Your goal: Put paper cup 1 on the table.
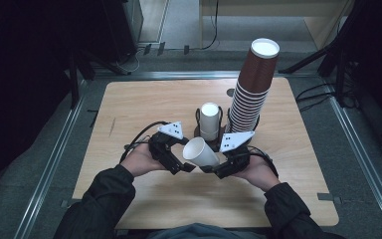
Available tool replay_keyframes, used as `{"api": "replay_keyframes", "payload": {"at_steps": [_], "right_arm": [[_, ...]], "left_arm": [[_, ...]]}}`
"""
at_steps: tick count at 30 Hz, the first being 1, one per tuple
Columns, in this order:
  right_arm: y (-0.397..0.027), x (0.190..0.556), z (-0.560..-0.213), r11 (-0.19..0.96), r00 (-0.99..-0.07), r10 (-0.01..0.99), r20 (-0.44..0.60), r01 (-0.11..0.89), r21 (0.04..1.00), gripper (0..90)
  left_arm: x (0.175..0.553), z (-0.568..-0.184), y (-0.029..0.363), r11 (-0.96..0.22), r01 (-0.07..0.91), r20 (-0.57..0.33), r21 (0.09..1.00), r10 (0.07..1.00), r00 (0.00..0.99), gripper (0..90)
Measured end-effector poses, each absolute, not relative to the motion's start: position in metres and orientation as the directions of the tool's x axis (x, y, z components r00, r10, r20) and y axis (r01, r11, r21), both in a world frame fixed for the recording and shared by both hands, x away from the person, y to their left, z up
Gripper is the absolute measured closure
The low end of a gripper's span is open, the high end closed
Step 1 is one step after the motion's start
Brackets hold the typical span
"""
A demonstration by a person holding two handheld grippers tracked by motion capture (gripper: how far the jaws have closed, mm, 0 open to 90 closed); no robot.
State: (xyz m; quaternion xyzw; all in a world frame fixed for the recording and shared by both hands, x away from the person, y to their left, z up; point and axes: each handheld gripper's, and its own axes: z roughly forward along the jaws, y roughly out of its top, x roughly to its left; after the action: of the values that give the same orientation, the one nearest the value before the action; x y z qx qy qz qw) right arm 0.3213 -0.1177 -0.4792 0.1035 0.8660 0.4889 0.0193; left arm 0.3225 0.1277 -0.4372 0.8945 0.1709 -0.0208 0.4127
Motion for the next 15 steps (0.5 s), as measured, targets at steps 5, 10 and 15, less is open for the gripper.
{"api": "replay_keyframes", "payload": {"at_steps": [5,10,15], "right_arm": [[-0.1177,0.3206,-0.4777,0.471,-0.977,0.192,0.093,0.175,0.865,32.2],[-0.1147,0.3201,-0.4786,0.462,-0.980,0.178,0.093,0.167,0.871,32.2],[-0.1135,0.3185,-0.4781,0.445,-0.977,0.172,0.126,0.191,0.875,32.2]], "left_arm": [[0.3223,-0.4348,0.1264,-0.546,0.329,-0.188,0.770,0.299,0.936,1.9],[0.3229,-0.4357,0.1238,-0.512,0.347,-0.215,0.786,0.300,0.929,2.0],[0.3228,-0.4362,0.1226,-0.499,0.348,-0.226,0.794,0.290,0.930,6.1]]}}
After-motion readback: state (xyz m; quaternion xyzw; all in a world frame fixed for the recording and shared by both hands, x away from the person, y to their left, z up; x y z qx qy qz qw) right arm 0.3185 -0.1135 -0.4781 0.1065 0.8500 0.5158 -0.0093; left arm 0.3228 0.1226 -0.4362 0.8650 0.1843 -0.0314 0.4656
